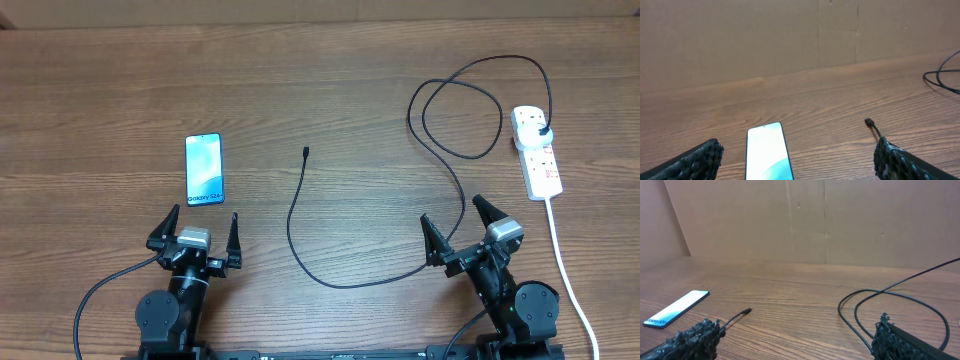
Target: Plug charger to phone and switch on socket
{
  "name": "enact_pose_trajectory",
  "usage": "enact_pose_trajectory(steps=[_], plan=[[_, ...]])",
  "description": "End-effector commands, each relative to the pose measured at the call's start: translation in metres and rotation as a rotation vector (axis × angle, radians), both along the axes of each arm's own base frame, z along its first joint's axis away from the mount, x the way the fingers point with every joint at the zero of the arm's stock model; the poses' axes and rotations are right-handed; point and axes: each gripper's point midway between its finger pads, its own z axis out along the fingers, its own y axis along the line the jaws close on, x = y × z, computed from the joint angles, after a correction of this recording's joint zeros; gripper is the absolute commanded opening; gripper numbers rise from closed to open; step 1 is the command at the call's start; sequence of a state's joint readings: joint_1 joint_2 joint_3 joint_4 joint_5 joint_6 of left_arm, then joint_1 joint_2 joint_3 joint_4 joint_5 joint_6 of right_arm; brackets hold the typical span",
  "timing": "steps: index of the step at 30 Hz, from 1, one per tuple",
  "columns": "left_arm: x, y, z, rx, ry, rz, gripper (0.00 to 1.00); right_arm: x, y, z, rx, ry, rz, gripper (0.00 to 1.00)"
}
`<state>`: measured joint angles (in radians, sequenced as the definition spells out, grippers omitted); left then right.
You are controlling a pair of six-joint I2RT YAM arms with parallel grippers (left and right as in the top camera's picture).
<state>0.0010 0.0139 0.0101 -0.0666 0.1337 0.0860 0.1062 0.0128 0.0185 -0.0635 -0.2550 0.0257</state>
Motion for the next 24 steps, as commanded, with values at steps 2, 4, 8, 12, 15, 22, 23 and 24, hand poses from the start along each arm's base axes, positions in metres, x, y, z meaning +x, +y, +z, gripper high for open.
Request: enact_pose_trajectory(steps=[2, 4, 8, 12, 15, 22, 23, 24], plan=[[0.0003, 0.0035, -0.0013, 0.023, -0.004, 0.016, 0.99, 0.0, 0.0006, -0.002, 0.004, -0.002, 0.002, 1.0], [0.0003, 0.0035, -0.0013, 0.023, -0.004, 0.016, 1.0, 0.0, 0.0006, -0.002, 0.004, -0.002, 0.002, 1.0], [0.0003, 0.0035, -0.0013, 0.023, -0.004, 0.016, 0.99, 0.0, 0.0006, -0.002, 0.004, -0.002, 0.002, 1.0], [0.0003, 0.0035, -0.0013, 0.023, -0.004, 0.016, 1.0, 0.0, 0.0006, -0.002, 0.004, -0.002, 0.002, 1.0], [0.0003, 0.0035, -0.0013, 0.023, -0.004, 0.016, 1.0, 0.0, 0.0006, -0.002, 0.004, -0.002, 0.001, 1.0], [0.0006, 0.0066, -0.0013, 0.083, -0.01, 0.03, 1.0, 0.0, 0.0006, -0.002, 0.004, -0.002, 0.002, 1.0], [0.0006, 0.0068, -0.0013, 0.088, -0.011, 0.031, 1.0, 0.0, 0.0006, -0.002, 0.004, -0.002, 0.002, 1.0], [0.0006, 0.0068, -0.0014, 0.088, -0.01, 0.031, 0.99, 0.0, 0.0006, -0.002, 0.004, -0.002, 0.002, 1.0]])
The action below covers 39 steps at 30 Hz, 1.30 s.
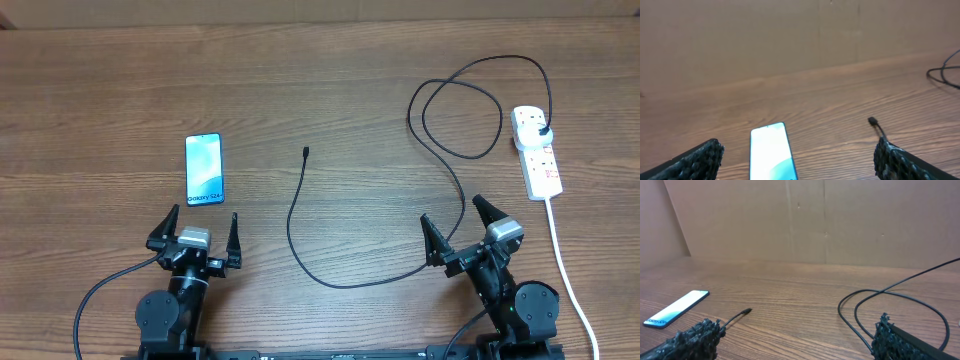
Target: Plug charger to phone and switch on socket
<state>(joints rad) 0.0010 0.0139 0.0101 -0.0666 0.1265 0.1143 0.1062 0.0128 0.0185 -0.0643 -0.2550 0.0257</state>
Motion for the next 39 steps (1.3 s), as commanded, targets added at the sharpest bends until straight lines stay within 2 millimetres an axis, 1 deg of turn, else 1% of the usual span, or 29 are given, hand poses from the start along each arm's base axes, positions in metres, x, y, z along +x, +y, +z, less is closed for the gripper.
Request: enact_pose_trajectory(steps=[1, 26, 32, 39], plan=[[0.0, 0.005, -0.001, 0.059, -0.007, 0.025, 1.0, 0.0, 0.001, -0.002, 0.004, -0.003, 0.002, 1.0], [0.0, 0.005, 0.0, 0.027, -0.006, 0.022, 1.0, 0.0, 0.001, -0.002, 0.004, -0.003, 0.002, 1.0], [-0.001, 0.004, 0.01, 0.001, -0.023, 0.024, 1.0, 0.0, 0.001, -0.002, 0.004, -0.003, 0.002, 1.0], [-0.002, 0.004, 0.035, -0.07, -0.026, 0.026, 1.0, 0.0, 0.001, -0.002, 0.004, -0.003, 0.002, 1.0]])
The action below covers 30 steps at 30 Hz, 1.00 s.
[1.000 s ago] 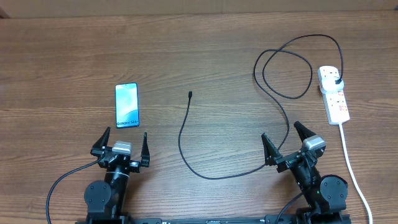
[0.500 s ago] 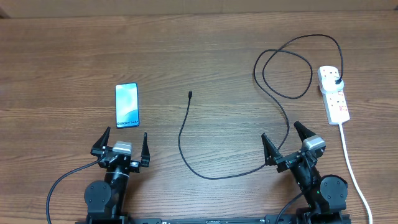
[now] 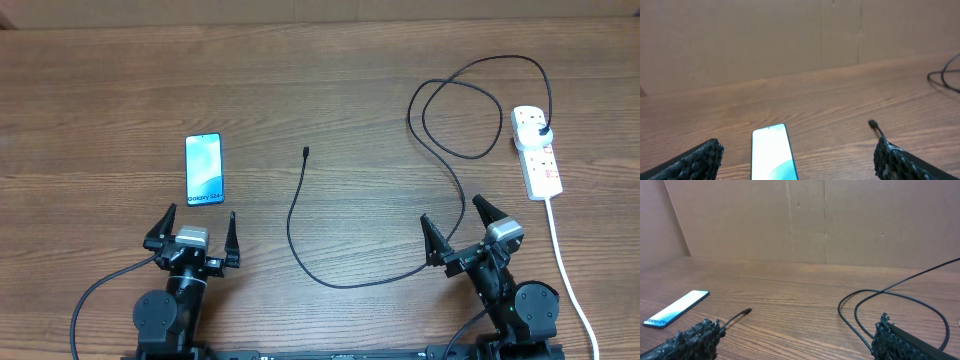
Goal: Plug charger to phone and switch on socket
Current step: 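Move the left gripper over the phone and lower onto it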
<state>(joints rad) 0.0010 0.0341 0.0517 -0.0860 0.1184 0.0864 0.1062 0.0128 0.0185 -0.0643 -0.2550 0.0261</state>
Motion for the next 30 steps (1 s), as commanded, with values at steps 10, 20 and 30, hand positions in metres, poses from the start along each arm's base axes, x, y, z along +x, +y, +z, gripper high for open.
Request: enact_pose_trajectory(steps=[10, 20, 30], plan=[[0.015, -0.005, 0.063, -0.07, 0.052, -0.024, 1.0, 0.0, 0.001, -0.002, 0.003, -0.003, 0.002, 1.0], [0.065, -0.022, 0.097, -0.096, 0.294, -0.121, 1.0, 0.0, 0.001, -0.002, 0.003, -0.003, 0.002, 1.0], [0.117, -0.03, 0.108, -0.131, 0.58, -0.159, 1.0, 0.0, 0.001, -0.002, 0.003, -0.003, 0.002, 1.0]])
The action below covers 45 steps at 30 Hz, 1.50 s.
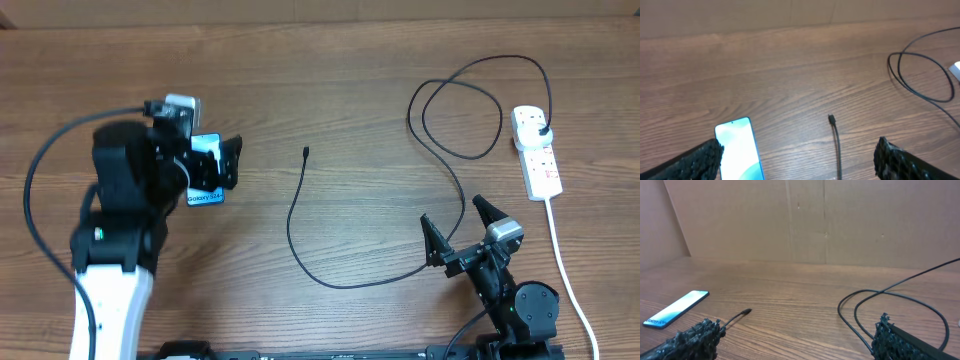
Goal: Plug charger to phone and switch on socket
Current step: 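Move the left gripper over the phone and lower onto it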
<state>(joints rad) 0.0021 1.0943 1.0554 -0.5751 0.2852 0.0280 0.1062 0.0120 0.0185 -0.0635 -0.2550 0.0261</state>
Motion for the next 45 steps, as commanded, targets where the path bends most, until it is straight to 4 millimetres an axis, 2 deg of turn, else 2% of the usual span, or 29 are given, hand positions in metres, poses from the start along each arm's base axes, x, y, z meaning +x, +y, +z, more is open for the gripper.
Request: enact_pose_trajectory(steps=[1, 6, 10, 16, 18, 21, 24, 29, 37, 41, 45], plan=[[0.023, -0.003, 0.016, -0.02, 0.051, -0.016, 1.0, 0.0, 0.001, -0.002, 0.003, -0.002, 0.002, 1.0], [0.037, -0.003, 0.002, 0.013, 0.187, -0.046, 1.0, 0.0, 0.001, -0.002, 0.003, -0.002, 0.002, 1.0], [0.046, -0.003, -0.018, 0.041, 0.256, -0.074, 1.0, 0.0, 0.001, -0.002, 0.003, -0.002, 0.002, 1.0], [0.056, -0.004, -0.059, 0.029, 0.371, -0.081, 1.0, 0.0, 0.001, -0.002, 0.003, -0.002, 0.002, 1.0], [0.063, -0.014, -0.058, -0.018, 0.349, -0.12, 1.0, 0.0, 0.001, -0.002, 0.003, -0.002, 0.002, 1.0], [0.073, -0.015, -0.053, -0.029, 0.307, -0.123, 1.0, 0.0, 0.001, -0.002, 0.003, -0.002, 0.002, 1.0], [0.081, -0.003, -0.053, -0.014, 0.298, -0.027, 0.99, 0.0, 0.001, -0.002, 0.003, -0.002, 0.002, 1.0], [0.084, 0.022, -0.06, 0.083, 0.31, 0.081, 1.0, 0.0, 0.001, -0.002, 0.003, -0.002, 0.002, 1.0], [0.084, 0.026, -0.061, 0.102, 0.312, 0.099, 1.0, 0.0, 0.001, -0.002, 0.003, -0.002, 0.002, 1.0], [0.084, 0.031, -0.069, 0.109, 0.333, 0.133, 0.99, 0.0, 0.001, -0.002, 0.003, -0.002, 0.002, 1.0], [0.089, 0.038, -0.092, 0.108, 0.397, 0.194, 0.99, 0.0, 0.001, -0.002, 0.003, -0.002, 0.002, 1.0]])
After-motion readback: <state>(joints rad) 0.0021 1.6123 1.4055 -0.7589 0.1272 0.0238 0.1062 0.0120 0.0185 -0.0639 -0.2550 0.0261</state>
